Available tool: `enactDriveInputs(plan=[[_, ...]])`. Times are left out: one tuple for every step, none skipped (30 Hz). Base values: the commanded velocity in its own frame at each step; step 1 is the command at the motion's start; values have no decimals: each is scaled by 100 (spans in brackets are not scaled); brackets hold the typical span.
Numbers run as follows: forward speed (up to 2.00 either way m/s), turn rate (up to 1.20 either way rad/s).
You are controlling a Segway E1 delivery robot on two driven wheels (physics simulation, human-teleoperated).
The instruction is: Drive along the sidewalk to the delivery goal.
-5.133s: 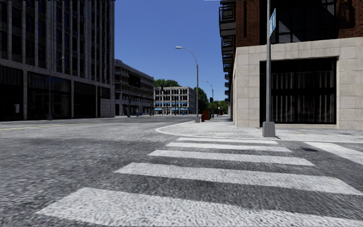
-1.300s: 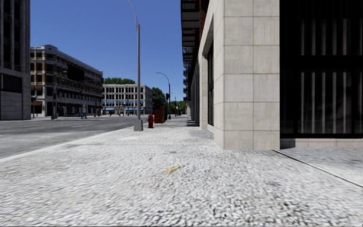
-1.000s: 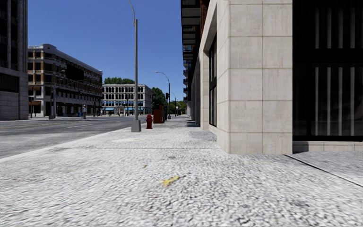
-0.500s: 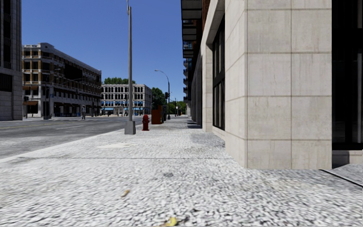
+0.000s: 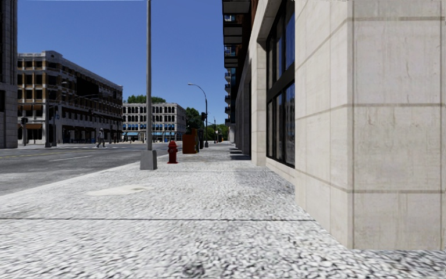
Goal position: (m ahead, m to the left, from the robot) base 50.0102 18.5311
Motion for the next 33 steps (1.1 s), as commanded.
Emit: enactDriveInputs(plan=[[200, 0], [200, 0], [200, 0], [200, 0], [200, 0], [200, 0], [200, 0], [200, 0], [200, 0], [200, 0], [200, 0], [200, 0], [200, 0], [200, 0], [200, 0], [200, 0], [200, 0], [200, 0], [200, 0], [200, 0], [200, 0], [200, 0], [200, 0], [200, 0], [200, 0], [200, 0], [200, 0], [200, 0], [200, 0], [200, 0], [200, 0], [200, 0], [200, 0]])
